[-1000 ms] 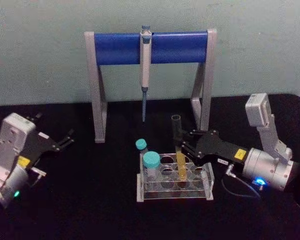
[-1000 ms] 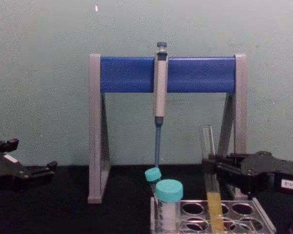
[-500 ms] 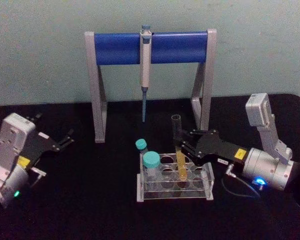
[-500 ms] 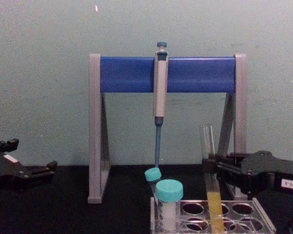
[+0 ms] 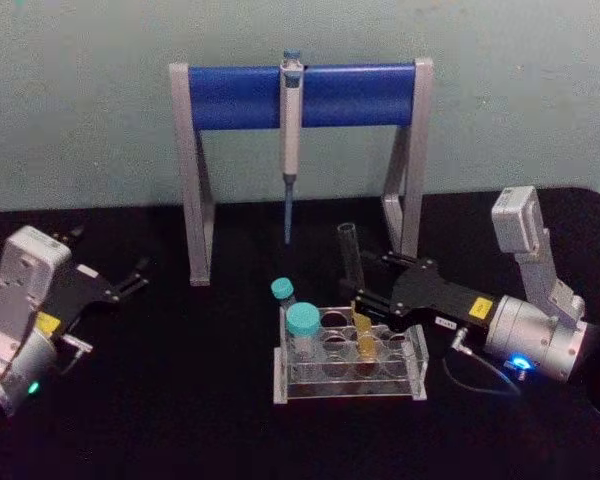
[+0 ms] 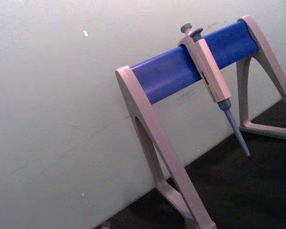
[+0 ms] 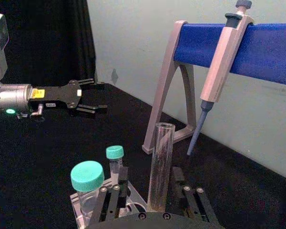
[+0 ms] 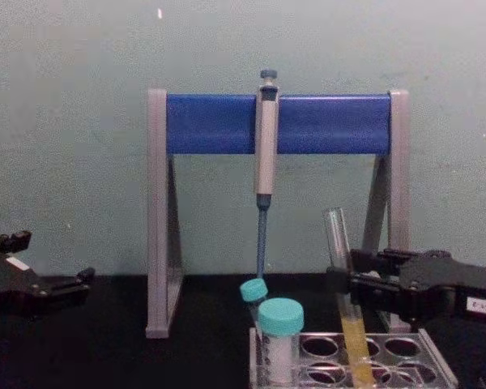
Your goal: Pick up the test tube from the test tube rack, shake it, then place it back into the test tube rack.
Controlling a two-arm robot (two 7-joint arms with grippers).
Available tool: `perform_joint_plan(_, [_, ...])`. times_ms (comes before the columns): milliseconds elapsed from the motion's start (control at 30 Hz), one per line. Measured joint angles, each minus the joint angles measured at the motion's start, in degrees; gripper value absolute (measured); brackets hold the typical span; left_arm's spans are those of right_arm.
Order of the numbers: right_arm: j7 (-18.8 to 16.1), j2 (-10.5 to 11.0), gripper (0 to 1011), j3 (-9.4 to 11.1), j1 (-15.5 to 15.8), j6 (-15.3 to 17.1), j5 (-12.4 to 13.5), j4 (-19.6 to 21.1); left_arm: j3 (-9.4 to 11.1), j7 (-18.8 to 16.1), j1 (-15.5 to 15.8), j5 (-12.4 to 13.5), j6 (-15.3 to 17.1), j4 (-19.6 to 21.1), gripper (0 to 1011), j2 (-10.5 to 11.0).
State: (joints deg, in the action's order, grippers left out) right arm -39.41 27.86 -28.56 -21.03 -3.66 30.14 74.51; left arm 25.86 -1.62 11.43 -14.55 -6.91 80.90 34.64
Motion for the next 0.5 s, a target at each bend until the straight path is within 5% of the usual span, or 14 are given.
perform_joint_plan(500, [0.01, 0.0, 1000, 0.0, 0.0, -0.01, 0.0, 0.0, 0.0, 0.0, 0.0, 0.0, 0.0, 0.0, 1001, 0.0])
